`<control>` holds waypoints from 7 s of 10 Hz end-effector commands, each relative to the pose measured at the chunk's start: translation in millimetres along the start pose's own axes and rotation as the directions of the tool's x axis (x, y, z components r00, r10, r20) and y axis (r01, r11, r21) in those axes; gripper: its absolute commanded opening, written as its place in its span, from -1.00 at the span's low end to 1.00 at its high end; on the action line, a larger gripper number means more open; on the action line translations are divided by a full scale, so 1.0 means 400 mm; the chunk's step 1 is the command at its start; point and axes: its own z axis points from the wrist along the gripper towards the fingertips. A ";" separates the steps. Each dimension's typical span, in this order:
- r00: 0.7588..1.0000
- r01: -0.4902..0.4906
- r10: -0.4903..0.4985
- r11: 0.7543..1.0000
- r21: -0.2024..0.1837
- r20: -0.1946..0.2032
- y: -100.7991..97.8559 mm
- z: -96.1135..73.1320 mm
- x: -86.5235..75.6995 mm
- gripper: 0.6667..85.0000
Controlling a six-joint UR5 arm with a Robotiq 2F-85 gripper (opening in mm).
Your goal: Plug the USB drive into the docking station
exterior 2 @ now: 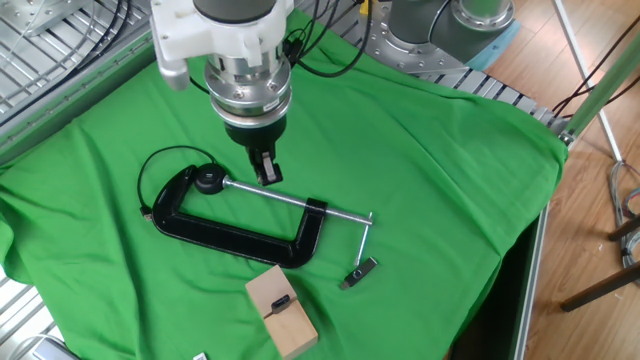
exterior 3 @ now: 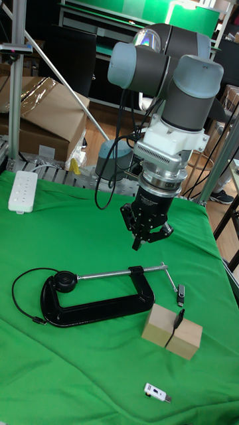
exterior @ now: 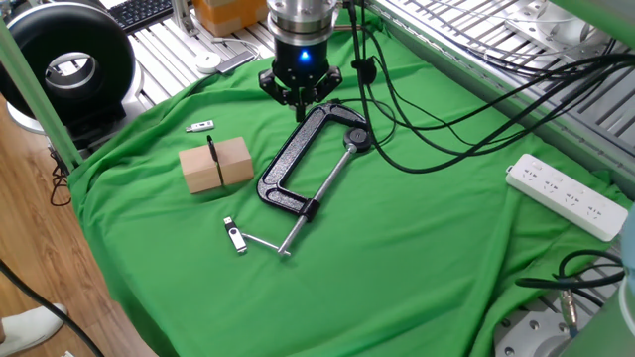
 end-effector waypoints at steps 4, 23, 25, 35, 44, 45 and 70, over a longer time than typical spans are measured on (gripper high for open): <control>0.997 0.076 -0.076 0.997 0.016 0.000 -0.016 -0.007 -0.008 -0.98; 0.965 0.262 -0.261 0.965 0.023 -0.036 0.152 0.010 -0.017 -0.98; 0.972 0.235 -0.234 0.971 0.030 -0.030 0.197 0.041 -0.030 -0.98; 0.916 0.388 -0.382 0.921 0.034 -0.119 0.269 0.028 -0.015 -0.97; 0.942 0.337 -0.337 0.942 0.012 0.001 0.438 0.066 -0.103 -0.74; 0.962 0.265 -0.269 0.961 -0.083 -0.043 0.487 0.071 -0.064 -0.92; 0.963 0.269 -0.269 0.963 0.011 -0.032 0.402 0.227 -0.066 -0.25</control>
